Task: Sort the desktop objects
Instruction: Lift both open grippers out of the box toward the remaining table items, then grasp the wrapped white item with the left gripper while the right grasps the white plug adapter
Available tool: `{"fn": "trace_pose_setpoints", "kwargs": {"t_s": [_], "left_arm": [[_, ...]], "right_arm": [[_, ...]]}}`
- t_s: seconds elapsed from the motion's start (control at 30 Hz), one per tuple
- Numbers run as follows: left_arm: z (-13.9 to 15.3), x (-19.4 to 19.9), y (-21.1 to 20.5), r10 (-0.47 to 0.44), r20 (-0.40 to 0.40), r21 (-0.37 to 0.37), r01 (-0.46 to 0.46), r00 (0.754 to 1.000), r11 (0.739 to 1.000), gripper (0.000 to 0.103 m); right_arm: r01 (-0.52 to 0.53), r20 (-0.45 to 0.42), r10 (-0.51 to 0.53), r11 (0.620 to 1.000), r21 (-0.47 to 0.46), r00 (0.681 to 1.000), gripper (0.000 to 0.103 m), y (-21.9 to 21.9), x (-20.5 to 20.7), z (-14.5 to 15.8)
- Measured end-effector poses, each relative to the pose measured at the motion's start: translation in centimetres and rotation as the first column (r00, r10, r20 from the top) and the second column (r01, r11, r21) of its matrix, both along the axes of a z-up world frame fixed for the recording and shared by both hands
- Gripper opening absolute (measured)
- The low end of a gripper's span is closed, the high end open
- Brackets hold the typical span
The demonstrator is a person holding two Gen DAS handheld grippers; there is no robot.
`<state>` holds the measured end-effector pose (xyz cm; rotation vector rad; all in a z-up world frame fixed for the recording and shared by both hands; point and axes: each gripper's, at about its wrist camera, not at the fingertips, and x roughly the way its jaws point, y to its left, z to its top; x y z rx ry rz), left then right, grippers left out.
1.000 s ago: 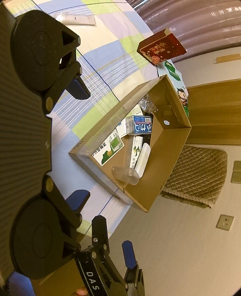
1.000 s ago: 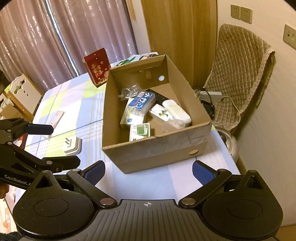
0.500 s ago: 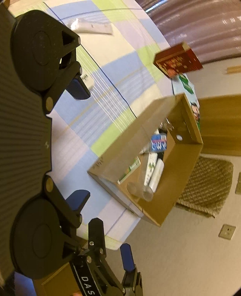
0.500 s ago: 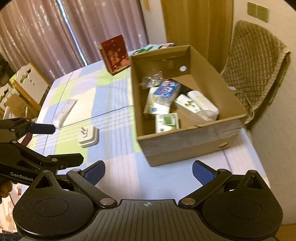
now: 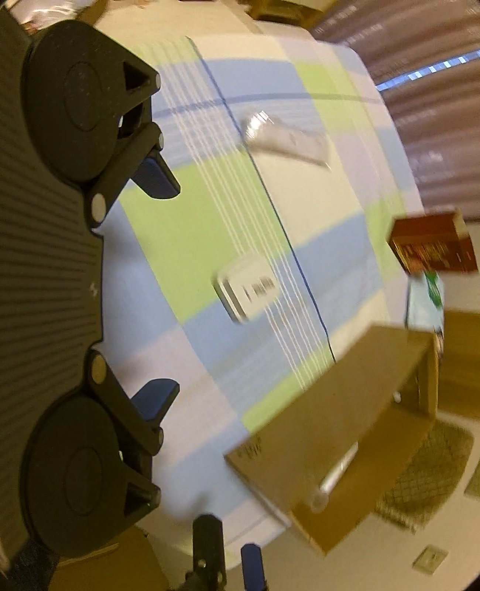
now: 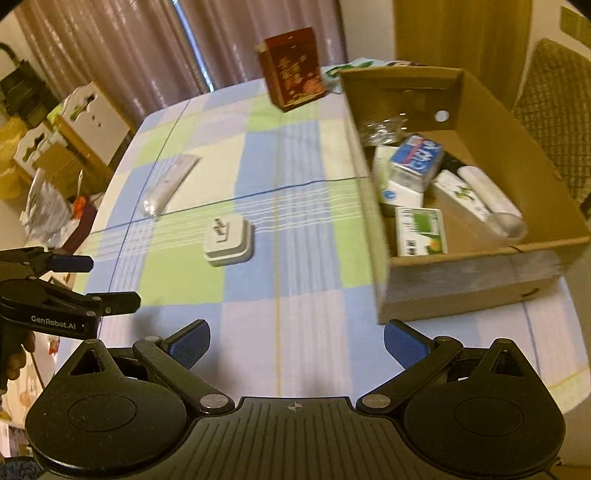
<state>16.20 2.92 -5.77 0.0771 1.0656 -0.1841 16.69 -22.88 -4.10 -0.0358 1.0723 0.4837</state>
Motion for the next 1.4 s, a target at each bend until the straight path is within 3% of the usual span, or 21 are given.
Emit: {"fn": "trace_pose_setpoints", "kwargs": {"t_s": [0.67, 1.2, 1.4], "left_arm": [[-1.6, 0.1, 7.5, 0.121, -0.007, 0.012, -0.121, 0.993, 0.993, 0.102], [-3.1, 3.0, 12.0, 0.196, -0.002, 0.057, -0.196, 0.981, 0.979, 0.102], [-4.0, 4.6, 14.1, 0.221, -0.001, 0.095, -0.219, 0.975, 0.971, 0.102]], "right_arm": [[-0.095, 0.001, 0.095, 0.994, -0.046, 0.995, 0.103, 6.2, 2.5, -2.4], [-0.209, -0.007, 0.209, 0.978, 0.006, 0.978, 0.102, 13.8, 6.1, -8.7], [-0.185, 0.017, 0.185, 0.982, -0.022, 0.982, 0.102, 15.7, 8.4, -10.6]]}}
